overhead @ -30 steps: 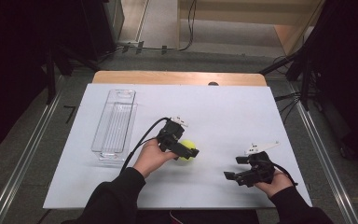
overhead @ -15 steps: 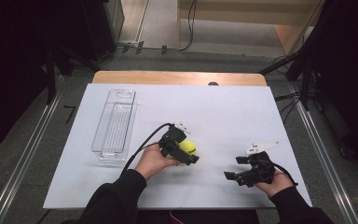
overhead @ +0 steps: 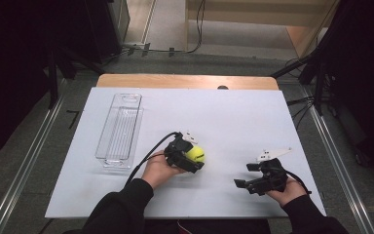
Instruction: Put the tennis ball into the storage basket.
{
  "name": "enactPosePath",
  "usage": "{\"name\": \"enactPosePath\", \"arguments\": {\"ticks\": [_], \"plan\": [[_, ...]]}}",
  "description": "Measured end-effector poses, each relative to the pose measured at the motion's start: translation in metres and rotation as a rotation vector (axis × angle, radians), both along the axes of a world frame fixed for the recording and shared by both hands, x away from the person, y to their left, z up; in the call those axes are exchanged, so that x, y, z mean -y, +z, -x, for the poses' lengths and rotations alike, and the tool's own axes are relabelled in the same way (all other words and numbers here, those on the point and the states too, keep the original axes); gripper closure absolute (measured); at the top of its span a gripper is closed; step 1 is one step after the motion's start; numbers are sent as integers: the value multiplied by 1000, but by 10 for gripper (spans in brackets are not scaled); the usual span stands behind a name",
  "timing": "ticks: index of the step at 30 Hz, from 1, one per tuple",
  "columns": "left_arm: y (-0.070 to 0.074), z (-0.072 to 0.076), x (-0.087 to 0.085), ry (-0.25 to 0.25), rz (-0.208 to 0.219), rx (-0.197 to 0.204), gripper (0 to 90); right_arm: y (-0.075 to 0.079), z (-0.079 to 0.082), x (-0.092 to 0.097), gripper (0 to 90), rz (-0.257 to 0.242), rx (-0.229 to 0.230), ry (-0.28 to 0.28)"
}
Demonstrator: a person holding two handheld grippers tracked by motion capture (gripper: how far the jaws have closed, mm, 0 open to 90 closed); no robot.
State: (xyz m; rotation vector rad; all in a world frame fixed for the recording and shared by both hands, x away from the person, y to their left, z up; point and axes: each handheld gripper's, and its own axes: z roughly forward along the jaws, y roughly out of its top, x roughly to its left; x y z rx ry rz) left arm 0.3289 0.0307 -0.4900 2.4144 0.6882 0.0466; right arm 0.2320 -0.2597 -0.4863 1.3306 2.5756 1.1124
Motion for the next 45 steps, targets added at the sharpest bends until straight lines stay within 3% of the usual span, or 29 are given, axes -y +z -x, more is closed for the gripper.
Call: {"name": "enactPosePath", "arguments": {"ticks": [30,45], "plan": [[2,0,-1,-1,-1,-3,263,0,0,0,146,-1,2,0],[23,2,-8,-3,43,-1,263,0,0,0,146,-1,2,0]]}}
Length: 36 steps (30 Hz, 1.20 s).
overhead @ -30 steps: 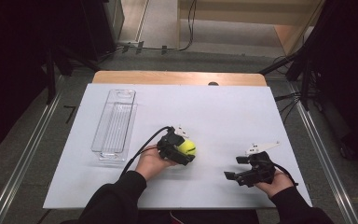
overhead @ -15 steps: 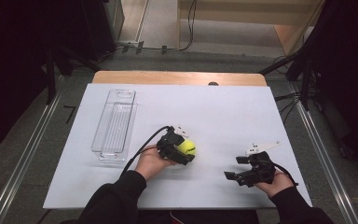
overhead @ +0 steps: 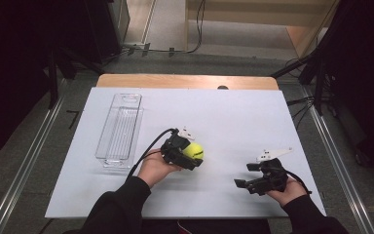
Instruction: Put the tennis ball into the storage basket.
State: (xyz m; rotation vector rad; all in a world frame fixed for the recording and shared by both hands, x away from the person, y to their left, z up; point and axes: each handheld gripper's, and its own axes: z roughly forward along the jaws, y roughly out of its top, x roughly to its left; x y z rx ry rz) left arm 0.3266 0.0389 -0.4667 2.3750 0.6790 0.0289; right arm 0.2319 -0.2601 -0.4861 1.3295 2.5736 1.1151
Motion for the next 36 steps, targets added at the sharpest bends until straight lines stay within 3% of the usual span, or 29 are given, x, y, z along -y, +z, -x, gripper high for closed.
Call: {"name": "enactPosePath", "arguments": {"ticks": [17,36], "plan": [[19,9,-5,-30,22,3,263,0,0,0,146,0,0,2],[26,5,-17,13,33,12,263,0,-1,-1,146,-1,-3,1]]}}
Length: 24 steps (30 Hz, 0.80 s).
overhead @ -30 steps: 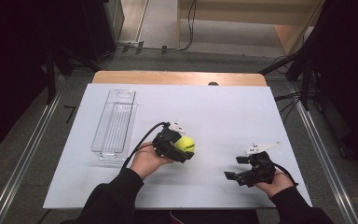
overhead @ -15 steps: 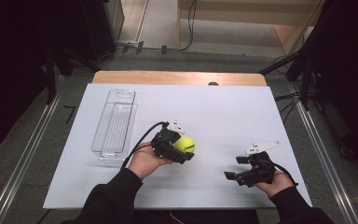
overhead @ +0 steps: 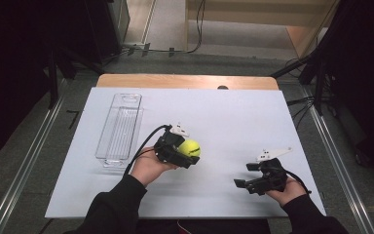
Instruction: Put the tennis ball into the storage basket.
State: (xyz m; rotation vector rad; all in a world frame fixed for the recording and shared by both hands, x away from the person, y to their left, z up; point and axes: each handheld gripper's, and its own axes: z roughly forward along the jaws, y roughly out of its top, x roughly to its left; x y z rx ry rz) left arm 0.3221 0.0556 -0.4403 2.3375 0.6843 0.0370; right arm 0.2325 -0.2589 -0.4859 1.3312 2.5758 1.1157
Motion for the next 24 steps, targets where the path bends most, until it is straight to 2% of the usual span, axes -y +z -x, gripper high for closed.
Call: {"name": "enactPosePath", "arguments": {"ticks": [15,24], "plan": [[7,-4,-17,60,20,-7,263,0,-2,-2,146,2,2,10],[10,-5,-26,80,15,-1,263,0,-5,-4,146,4,6,25]]}}
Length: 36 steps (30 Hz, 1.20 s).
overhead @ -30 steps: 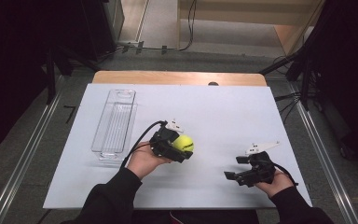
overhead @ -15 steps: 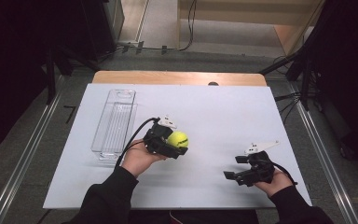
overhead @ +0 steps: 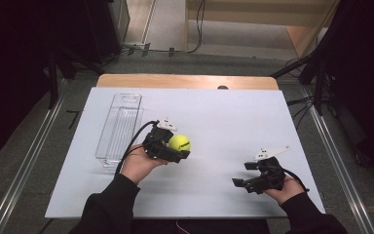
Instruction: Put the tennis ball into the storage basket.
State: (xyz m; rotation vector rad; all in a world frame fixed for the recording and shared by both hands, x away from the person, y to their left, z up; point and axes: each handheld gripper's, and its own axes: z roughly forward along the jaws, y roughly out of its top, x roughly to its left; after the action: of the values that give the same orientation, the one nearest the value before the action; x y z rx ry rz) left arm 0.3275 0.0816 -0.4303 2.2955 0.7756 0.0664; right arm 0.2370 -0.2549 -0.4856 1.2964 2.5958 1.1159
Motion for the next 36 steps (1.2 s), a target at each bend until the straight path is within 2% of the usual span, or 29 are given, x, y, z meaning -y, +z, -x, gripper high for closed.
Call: {"name": "enactPosePath", "arguments": {"ticks": [29,36], "plan": [[10,-9,-30,74,17,-17,263,0,-2,-2,146,-2,-2,6],[14,-12,-38,91,10,-19,263,0,-2,-2,146,-2,-2,5]]}}
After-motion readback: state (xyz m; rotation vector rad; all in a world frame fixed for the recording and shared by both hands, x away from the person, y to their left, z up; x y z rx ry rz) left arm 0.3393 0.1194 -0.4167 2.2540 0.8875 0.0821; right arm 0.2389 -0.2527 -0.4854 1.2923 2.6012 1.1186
